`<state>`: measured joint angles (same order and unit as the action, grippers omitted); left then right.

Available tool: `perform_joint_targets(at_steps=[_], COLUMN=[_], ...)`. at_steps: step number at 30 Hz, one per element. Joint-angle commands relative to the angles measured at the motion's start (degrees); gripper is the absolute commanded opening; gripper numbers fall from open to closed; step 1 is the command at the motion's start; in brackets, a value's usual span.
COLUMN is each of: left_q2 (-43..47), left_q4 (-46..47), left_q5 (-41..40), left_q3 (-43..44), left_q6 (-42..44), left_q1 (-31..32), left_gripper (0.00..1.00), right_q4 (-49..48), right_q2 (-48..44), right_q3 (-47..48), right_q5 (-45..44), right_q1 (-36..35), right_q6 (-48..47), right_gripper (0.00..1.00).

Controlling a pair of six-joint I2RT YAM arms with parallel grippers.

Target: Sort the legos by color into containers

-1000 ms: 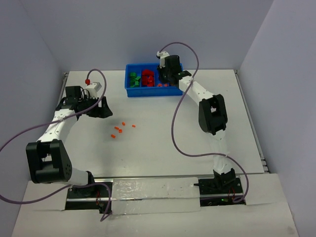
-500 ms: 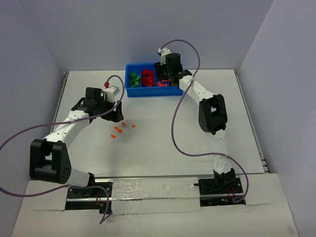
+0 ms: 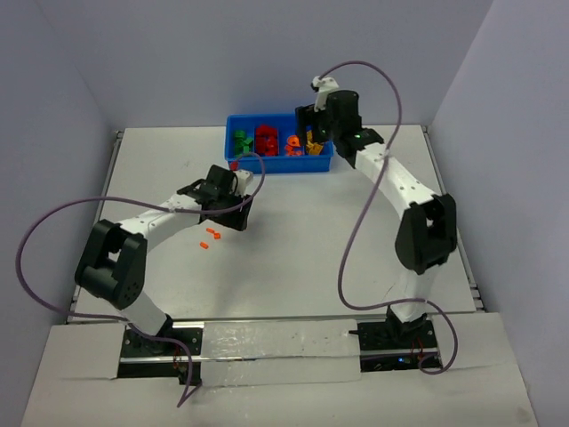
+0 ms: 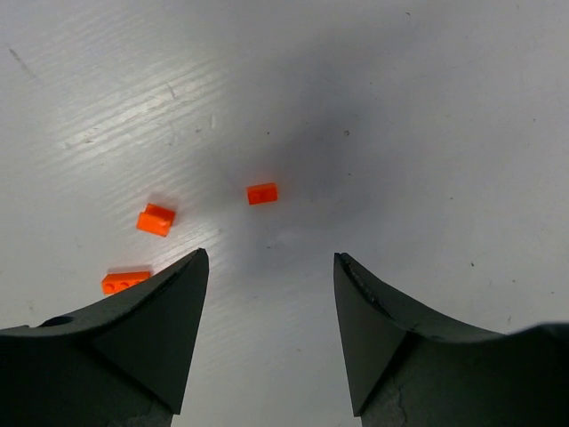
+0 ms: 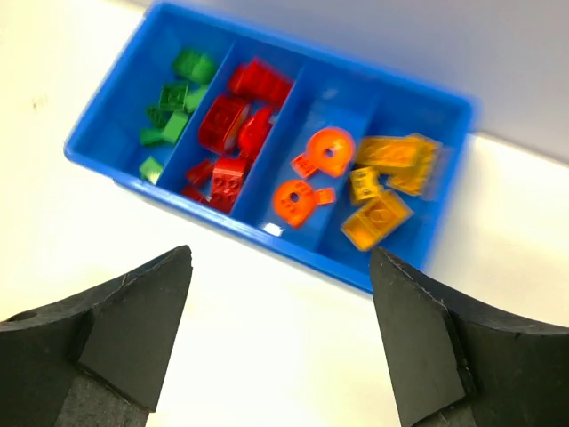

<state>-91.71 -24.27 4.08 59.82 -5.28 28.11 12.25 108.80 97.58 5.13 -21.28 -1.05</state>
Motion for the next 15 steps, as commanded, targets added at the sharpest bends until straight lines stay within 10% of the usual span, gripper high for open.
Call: perform_joint_targets(at_steps=[1, 15], left_q2=[-1.5, -11.4], left_q4=[-0.7, -2.4], left_q5=[-5.3, -8.2], left_q3=[3.1, 8.3], left_q6=[-4.3, -7.1], left_q1=[2.3, 4.6], left_gripper=[0.65, 0.52], right_q4=[-3.6, -5.1], right_q2=[-9.7, -18.6], right_q3=[-6.2, -17.0], right_q5=[-1.8, -0.6], right_q1=[2.7, 5.7], right_q6=[1.0, 3.1], right_gripper=[0.89, 0.92])
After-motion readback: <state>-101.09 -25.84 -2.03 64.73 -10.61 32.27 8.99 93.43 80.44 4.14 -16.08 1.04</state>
